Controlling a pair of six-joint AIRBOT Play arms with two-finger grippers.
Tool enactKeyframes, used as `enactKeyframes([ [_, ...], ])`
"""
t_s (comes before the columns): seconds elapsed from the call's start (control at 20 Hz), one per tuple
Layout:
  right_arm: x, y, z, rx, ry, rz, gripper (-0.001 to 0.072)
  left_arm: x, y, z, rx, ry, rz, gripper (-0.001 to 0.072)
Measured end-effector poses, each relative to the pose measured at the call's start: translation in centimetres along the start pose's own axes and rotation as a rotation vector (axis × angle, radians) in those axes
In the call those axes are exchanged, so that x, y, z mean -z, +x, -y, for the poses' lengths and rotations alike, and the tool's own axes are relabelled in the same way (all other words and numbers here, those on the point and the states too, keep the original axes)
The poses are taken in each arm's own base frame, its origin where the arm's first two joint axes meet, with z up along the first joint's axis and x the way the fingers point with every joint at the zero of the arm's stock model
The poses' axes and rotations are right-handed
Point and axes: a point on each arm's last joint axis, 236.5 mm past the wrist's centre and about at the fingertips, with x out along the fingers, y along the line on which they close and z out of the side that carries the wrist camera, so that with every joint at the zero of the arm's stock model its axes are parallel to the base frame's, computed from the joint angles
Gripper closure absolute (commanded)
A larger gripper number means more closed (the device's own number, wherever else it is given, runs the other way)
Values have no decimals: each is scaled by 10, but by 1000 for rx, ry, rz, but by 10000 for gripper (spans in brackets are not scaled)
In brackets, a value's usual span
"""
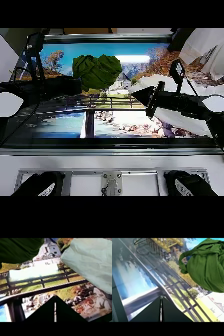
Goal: Fold the clothes and pants, and hang the long-sleeved shirts on hangers.
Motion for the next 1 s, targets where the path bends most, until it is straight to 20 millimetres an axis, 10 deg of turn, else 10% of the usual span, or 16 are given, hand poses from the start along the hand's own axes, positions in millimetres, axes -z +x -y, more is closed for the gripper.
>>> enactKeyframes([
  [0.4, 0, 0, 0, 0, 0, 0, 696, 0, 0, 0, 0, 0, 1, 692],
  [0.45, 0, 0, 0, 0, 0, 0, 696, 0, 0, 0, 0, 0, 1, 624],
  [0.5, 0, 0, 0, 0, 0, 0, 696, -2, 0, 0, 1, 0, 8, 185],
  [0.55, 0, 0, 0, 0, 0, 0, 696, -7, 1, 0, 3, 0, 27, -4],
  [0.8, 0, 0, 0, 0, 0, 0, 696, -47, 31, -26, -41, 9, 142, -6],
  [1.0, 0, 0, 0, 0, 0, 0, 696, -56, 109, -83, -129, -44, 69, -6],
])
